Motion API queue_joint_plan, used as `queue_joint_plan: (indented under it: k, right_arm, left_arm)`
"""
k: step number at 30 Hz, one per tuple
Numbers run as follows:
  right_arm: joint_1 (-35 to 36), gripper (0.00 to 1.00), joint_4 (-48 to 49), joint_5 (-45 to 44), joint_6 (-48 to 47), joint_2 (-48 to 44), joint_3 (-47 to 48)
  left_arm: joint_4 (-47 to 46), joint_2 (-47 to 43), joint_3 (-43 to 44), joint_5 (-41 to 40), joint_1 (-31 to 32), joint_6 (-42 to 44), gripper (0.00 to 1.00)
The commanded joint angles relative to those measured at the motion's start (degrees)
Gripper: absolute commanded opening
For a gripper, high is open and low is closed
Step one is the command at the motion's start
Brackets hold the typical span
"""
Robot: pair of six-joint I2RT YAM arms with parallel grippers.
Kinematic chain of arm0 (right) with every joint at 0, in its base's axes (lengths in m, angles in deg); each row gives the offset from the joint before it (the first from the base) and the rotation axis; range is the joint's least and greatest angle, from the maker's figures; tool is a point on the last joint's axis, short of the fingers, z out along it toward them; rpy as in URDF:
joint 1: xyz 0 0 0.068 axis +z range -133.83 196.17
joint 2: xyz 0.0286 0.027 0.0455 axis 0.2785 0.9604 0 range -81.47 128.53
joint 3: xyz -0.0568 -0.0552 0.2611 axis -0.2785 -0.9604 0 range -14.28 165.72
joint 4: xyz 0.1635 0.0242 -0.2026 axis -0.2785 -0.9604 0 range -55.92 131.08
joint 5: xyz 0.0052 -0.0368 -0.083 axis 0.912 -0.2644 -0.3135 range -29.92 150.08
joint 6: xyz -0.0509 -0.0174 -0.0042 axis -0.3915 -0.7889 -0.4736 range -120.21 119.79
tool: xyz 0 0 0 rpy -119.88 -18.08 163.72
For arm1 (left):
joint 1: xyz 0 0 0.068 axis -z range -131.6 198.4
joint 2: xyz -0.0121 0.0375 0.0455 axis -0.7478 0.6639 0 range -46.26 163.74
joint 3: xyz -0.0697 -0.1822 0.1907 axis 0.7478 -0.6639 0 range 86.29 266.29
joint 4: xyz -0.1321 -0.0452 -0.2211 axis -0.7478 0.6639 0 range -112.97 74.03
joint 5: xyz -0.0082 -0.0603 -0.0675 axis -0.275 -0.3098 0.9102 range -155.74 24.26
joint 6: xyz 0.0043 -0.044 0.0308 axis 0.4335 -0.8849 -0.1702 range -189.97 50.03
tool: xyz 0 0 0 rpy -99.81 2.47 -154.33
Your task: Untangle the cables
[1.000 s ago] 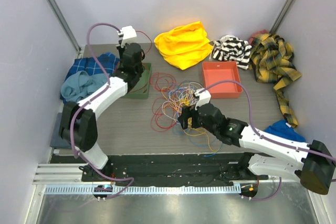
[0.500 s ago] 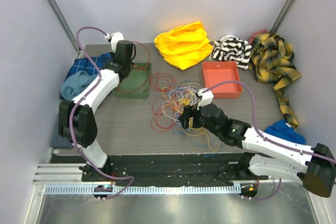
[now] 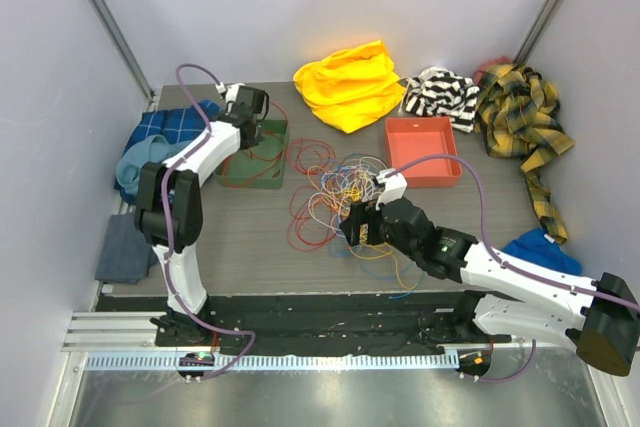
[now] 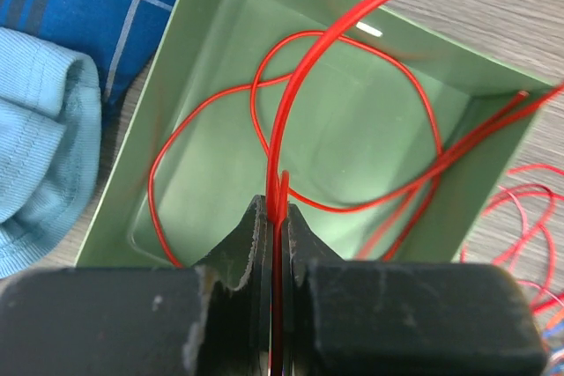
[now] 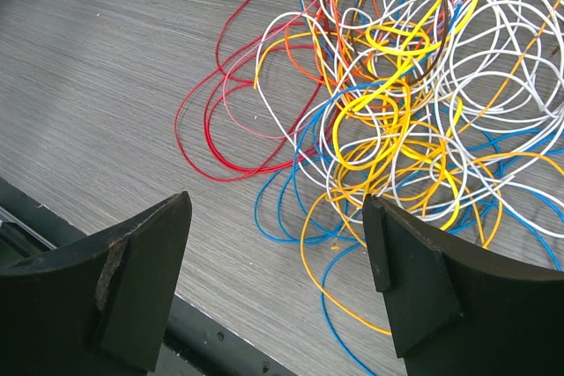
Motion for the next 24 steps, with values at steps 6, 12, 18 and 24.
queue_joint_plan:
  k: [6,12,18,24]
  right_arm:
    - [0.08,0.87,3.27,-1.26,-0.65,0.94,0.33]
    - [0.08,0.87,3.89,-0.03,-0.56,2.44,1.38]
    - [0.25,0.87,3.62,-0.38,-0.56,2.44,1.82]
    - [0.16,0.86,3.36,-0.21,-0.30,2.00,2.08]
  left_arm:
    - [6.01,-1.64,2.44,-4.44,-0.08,0.72,0.99]
    - [4.60,-8.67,3.21,-6.12,0.01,1.34,1.00]
    - [1.53,-16.22,5.76,-5.42,0.01,1.34,1.00]
    - [-0.24,-21.94,2.53,-4.62,1.24,1.51,1.00]
